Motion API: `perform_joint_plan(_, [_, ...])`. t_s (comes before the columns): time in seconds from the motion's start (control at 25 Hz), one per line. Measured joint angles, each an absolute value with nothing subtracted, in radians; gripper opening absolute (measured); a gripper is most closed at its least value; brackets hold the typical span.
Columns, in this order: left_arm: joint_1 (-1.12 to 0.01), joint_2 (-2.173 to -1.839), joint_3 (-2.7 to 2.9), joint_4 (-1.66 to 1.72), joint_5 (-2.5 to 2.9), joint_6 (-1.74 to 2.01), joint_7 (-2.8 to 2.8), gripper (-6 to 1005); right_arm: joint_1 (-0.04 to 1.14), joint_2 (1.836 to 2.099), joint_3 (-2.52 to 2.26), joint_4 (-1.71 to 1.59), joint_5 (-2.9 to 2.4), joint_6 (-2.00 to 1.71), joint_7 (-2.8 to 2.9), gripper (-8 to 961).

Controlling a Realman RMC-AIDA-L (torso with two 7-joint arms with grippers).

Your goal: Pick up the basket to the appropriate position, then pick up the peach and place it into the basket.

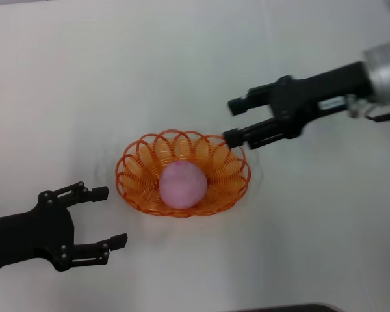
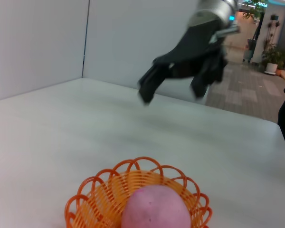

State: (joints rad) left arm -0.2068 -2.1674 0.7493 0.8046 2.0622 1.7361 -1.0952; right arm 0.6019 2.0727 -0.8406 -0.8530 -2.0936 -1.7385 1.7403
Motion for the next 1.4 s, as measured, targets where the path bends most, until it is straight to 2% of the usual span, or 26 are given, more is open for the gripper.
perform_joint_plan(0.24, [-0.207,-2.168,0.743,0.801,2.062,1.738,-1.095,875,0.41,2.078,-0.712,-0.837,-1.945,-1.791,1.396,842])
perform_joint_plan(0.52, [-0.207,-2.168,0.739,0.798,2.061,1.742,-1.096,875,0.304,2.077,-0.664,-0.687,-1.971,-1.739,1.143,847])
perform_joint_plan(0.8, [-0.206,-2.168,0.739,0.789,2.062,1.741,-1.097,876,0.262,2.082,-0.66,-0.584,-2.025,-1.637,0.993,847])
perform_joint_plan(1.4, [-0.205,-2.166,0.736,0.773,2.068,1.703,-1.091,876,0.274,2.083,-0.675,-0.57,-2.054,-1.634,0.986,848])
